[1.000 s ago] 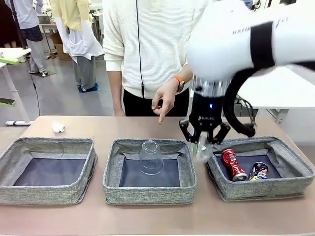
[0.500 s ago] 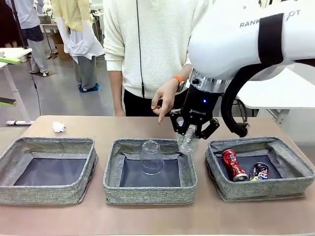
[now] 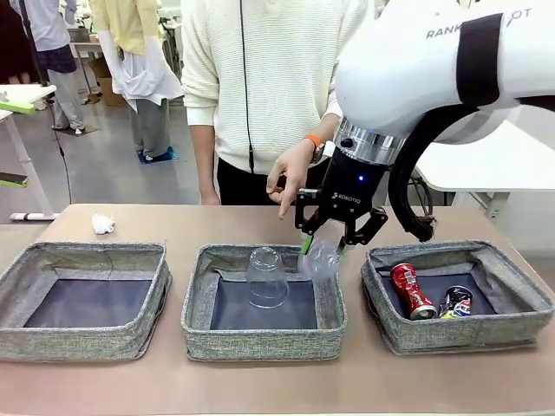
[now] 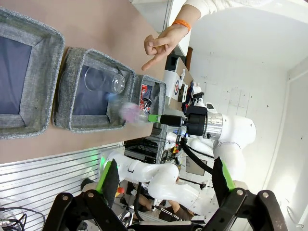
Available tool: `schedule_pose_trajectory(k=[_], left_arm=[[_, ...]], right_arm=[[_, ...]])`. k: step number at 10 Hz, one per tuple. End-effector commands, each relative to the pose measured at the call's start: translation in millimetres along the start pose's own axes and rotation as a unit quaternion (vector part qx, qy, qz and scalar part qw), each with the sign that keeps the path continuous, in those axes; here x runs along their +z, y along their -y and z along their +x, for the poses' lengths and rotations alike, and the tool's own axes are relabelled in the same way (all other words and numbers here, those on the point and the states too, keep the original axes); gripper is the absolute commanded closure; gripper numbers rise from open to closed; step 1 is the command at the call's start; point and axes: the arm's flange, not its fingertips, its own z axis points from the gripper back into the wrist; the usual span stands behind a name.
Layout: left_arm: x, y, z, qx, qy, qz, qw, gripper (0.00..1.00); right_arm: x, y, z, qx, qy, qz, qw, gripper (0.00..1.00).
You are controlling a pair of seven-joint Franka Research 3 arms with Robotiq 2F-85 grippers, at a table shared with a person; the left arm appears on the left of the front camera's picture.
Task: Sort the waste into the appropriate baskets.
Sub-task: Place the picked waste into the Fabric basket indicated by the person.
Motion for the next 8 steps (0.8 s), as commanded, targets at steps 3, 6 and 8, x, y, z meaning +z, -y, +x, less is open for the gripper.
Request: schedule_pose_trajectory(k=[3,6,8], left_arm=[[2.3,-0.5,0.2,-0.010,-0.003,-0.001,1.000,0.00],[2.3,-0.5,0.2,-0.010,-0.003,-0.001,1.000,0.00],[2.3,-0.5,0.2,-0.010,-0.003,-0.001,1.000,0.00]], right_arm=[[7.6,16.4,0.3,0.012,-0.018,0.068,0.997,0.00],[8.9,18.2,1.4,0.013,-0.045,0.086,0.995,0.00],[36.1,34.9,5.1,0.014,-0.184,0.227,0.956,0.00]])
